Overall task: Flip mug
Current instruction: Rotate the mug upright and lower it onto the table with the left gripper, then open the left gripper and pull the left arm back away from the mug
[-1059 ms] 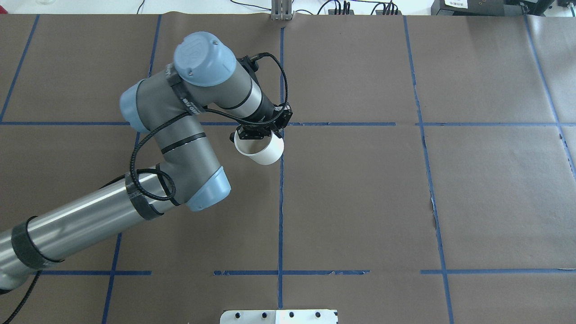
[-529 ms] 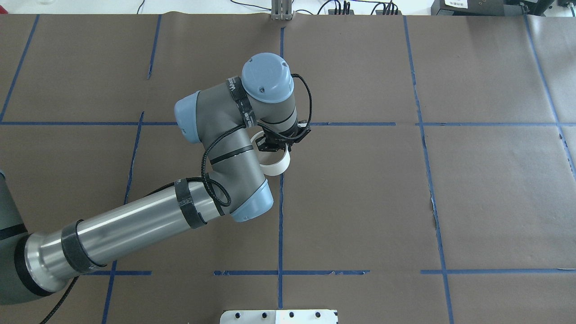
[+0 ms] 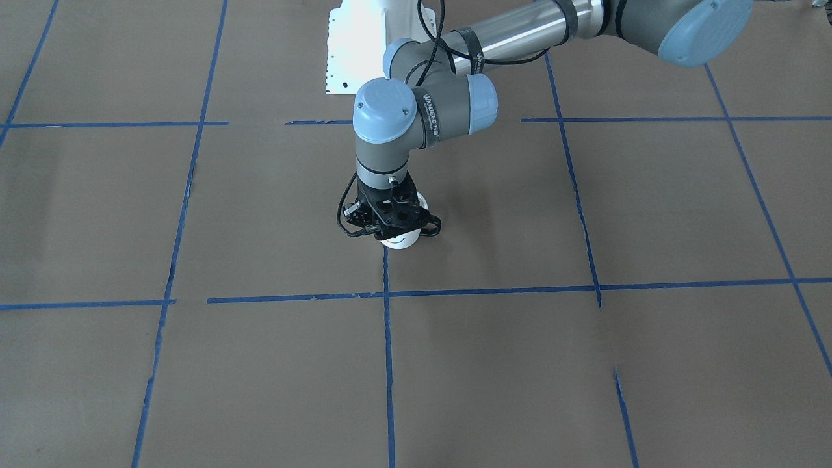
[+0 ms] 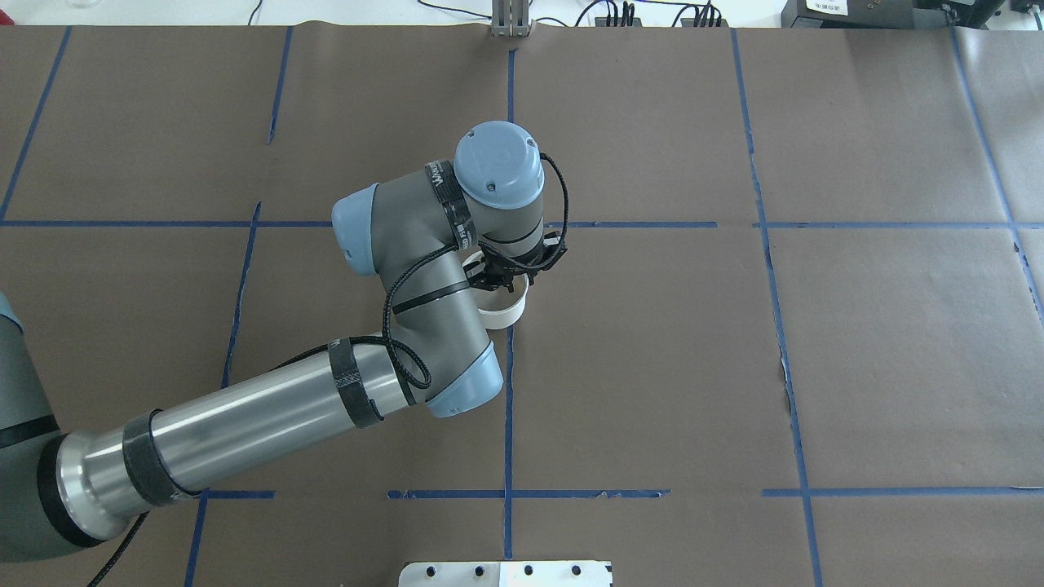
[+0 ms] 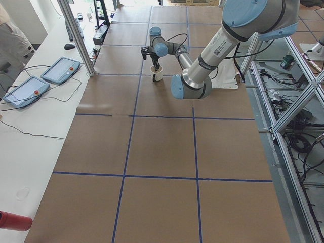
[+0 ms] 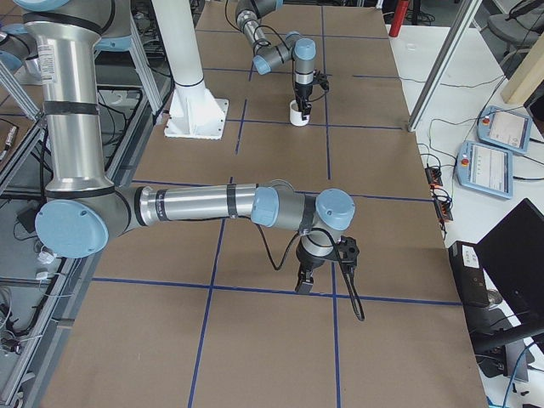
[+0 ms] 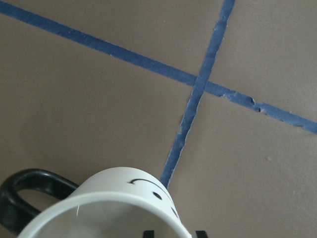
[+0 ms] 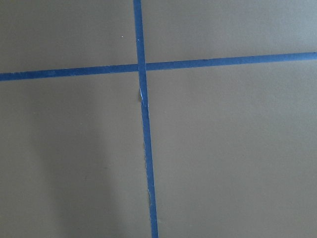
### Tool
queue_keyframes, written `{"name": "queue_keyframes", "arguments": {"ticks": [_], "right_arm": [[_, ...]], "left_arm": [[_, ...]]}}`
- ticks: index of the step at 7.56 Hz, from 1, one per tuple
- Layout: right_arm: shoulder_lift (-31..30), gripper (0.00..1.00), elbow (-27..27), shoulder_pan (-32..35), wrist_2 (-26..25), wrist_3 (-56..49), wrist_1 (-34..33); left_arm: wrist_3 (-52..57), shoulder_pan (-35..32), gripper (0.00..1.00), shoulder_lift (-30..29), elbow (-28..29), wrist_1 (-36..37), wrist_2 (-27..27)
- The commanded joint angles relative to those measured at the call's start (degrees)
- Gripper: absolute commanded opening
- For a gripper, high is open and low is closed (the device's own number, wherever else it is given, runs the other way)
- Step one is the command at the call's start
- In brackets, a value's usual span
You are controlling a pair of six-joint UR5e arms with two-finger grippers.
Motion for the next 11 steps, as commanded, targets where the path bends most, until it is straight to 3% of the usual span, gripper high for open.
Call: {"name": "queue_keyframes", "arguments": {"ticks": [1, 3, 4, 6, 8, 9, 11], "right_arm": [[-0.1, 1.0, 0.0, 0.0, 0.0, 0.0, 0.0], [0.0, 1.0, 0.0, 0.0, 0.0, 0.0, 0.0], [0.0, 1.0, 0.0, 0.0, 0.0, 0.0, 0.0], [0.0, 1.0, 0.0, 0.0, 0.0, 0.0, 0.0], [0.0, 1.0, 0.0, 0.0, 0.0, 0.0, 0.0], [0.0, 1.0, 0.0, 0.0, 0.0, 0.0, 0.0], [-0.1, 1.0, 0.0, 0.0, 0.0, 0.0, 0.0]], "left_arm": [[11.0, -3.6, 1.0, 6.1, -14.8, 8.1, -0.7], [26.2, -11.7, 1.0, 18.0, -29.0, 11.4, -2.9], [38.0, -17.8, 1.0, 23.9, -31.8, 11.4, -5.7], [65.7, -32.3, 1.0, 35.9, -31.5, 11.2, -13.5], [91.9, -45.9, 1.0, 43.9, -25.1, 10.8, -20.1], [100.3, -51.3, 1.0, 47.3, -21.5, 10.8, -22.0], [101.0, -57.9, 1.0, 54.1, -19.2, 6.8, -22.5]]}}
